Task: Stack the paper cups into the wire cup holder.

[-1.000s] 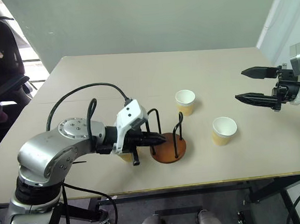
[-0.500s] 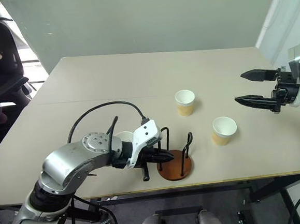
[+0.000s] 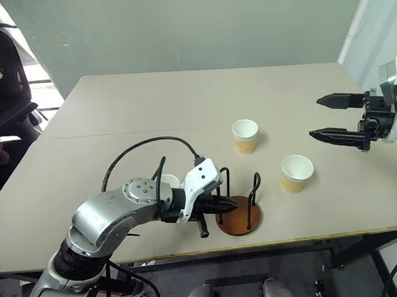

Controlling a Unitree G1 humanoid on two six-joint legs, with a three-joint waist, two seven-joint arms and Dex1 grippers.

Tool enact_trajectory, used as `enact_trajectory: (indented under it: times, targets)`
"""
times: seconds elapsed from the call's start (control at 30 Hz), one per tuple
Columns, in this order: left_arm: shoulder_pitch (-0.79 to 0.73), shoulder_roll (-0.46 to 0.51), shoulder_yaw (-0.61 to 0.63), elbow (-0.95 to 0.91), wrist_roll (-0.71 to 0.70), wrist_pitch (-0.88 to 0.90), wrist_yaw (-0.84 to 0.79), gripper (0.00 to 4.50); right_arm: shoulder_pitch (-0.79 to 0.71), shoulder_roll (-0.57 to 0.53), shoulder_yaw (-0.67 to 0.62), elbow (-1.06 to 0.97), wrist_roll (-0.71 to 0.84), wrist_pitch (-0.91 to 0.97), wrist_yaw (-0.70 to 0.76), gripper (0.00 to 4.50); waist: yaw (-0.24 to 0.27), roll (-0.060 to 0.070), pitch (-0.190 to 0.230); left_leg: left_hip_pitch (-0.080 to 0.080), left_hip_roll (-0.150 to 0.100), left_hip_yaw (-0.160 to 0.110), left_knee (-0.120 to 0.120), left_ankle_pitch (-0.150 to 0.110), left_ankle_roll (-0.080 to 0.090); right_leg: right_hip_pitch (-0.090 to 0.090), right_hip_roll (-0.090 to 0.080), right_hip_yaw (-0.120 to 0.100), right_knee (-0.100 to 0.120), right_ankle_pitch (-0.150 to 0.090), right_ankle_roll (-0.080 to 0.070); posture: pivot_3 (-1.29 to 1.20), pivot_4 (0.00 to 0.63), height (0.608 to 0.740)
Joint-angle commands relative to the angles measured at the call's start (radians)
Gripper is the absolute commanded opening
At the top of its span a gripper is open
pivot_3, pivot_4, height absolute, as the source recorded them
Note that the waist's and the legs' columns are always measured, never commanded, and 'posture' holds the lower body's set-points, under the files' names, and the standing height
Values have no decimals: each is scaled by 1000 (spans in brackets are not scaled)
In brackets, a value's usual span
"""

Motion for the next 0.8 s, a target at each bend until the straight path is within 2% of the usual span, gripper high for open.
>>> enact_trajectory:
  times: [0.03,0.07,0.17,0.5,0.8]
  targets:
    - [5,0,10,-26,-10,23,11,38,-9,-10,-35,-22,18,-3,-8,4500,0,0,0,0,0,0,0,0,0,0,0,0,0,0,0,0,150,740]
    - [5,1,10,-26,-12,24,13,38,-10,-9,-34,-21,18,-4,-8,4500,0,0,0,0,0,0,0,0,0,0,0,0,0,0,0,0,150,740]
    - [4,5,10,-32,-17,32,17,851,-14,-6,-30,-19,17,-5,-9,4500,0,0,0,0,0,0,0,0,0,0,0,0,0,0,0,0,150,740]
    - [2,38,44,-58,-51,51,-1,4475,-21,-4,-25,-17,16,-5,-8,4500,0,0,0,0,0,0,-1,-2,0,0,0,1,-3,0,0,0,150,740]
    - [-7,192,177,-62,-123,-30,-140,4475,-29,-5,-10,-18,16,-3,13,4500,0,0,0,0,1,0,-2,-3,1,0,1,1,-5,0,0,0,150,740]
